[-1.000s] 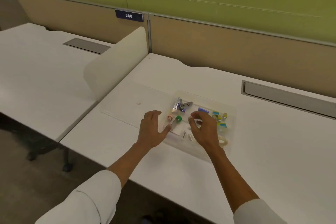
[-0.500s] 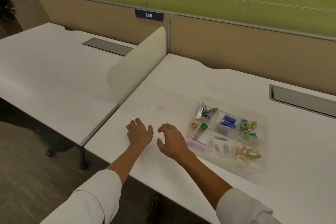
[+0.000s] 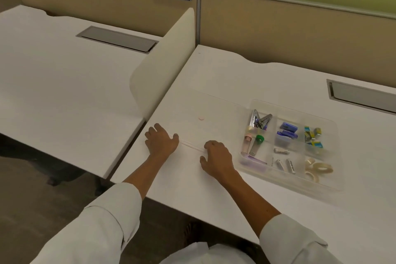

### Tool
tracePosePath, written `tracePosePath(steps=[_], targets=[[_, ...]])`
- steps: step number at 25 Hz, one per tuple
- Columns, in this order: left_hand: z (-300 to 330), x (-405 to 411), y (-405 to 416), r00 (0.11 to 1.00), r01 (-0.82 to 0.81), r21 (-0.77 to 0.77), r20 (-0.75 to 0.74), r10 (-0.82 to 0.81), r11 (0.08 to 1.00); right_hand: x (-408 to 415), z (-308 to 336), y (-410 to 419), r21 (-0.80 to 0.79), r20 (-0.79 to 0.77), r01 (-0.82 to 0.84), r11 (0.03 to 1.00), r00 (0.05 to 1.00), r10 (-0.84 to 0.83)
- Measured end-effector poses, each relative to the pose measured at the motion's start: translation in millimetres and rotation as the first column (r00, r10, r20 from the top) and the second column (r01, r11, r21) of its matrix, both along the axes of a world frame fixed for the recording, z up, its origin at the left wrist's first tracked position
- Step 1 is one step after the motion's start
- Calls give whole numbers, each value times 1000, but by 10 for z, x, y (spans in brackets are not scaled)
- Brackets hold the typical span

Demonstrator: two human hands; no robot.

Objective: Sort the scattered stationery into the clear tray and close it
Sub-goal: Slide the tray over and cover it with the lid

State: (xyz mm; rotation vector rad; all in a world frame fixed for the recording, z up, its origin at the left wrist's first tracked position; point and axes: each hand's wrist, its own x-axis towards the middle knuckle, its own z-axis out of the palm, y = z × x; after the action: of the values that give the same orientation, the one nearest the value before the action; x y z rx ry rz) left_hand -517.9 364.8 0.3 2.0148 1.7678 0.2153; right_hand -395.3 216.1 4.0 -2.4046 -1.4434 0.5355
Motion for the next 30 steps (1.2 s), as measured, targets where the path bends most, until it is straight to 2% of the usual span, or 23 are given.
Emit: tracePosePath(steps=[4,6,8,11,16,21,24,25,26,28,30], targets=[[2,12,175,996,-46,-48,70,50,998,15,2,-30,9,39,44,999,998,-44],[6,-9,245,969,-103,-86,218,119,991,3,-3,-34,1,55,54,999,997,-54],[21,-43,309,881,-172,-172,414,230,970,-13,9,-23,-15,76,54,998,996,-53],[36,-107,369,686,-247,-294,620,380,924,-35,72,36,-83,166,9,997,986,5],[356,-126,307,434,-382,-281,787,439,880,-48,170,271,-71,261,32,997,965,-12],[881,-54,214,228,-265,-259,919,321,929,-148,129,318,-8,386,52,999,921,-45],[1134,61,167,142,-114,-269,948,284,956,-32,215,294,159,382,57,986,917,-114],[1184,144,145,162,-74,-272,946,280,960,14,277,274,240,338,72,968,929,-153],[1179,245,129,231,-54,-279,931,284,959,44,364,240,320,236,108,941,953,-189],[1067,473,70,463,-63,-294,838,289,954,95,551,144,461,-93,263,847,964,-249],[902,705,-82,694,-29,-352,666,273,935,128,716,-33,573,-425,475,668,869,-254]])
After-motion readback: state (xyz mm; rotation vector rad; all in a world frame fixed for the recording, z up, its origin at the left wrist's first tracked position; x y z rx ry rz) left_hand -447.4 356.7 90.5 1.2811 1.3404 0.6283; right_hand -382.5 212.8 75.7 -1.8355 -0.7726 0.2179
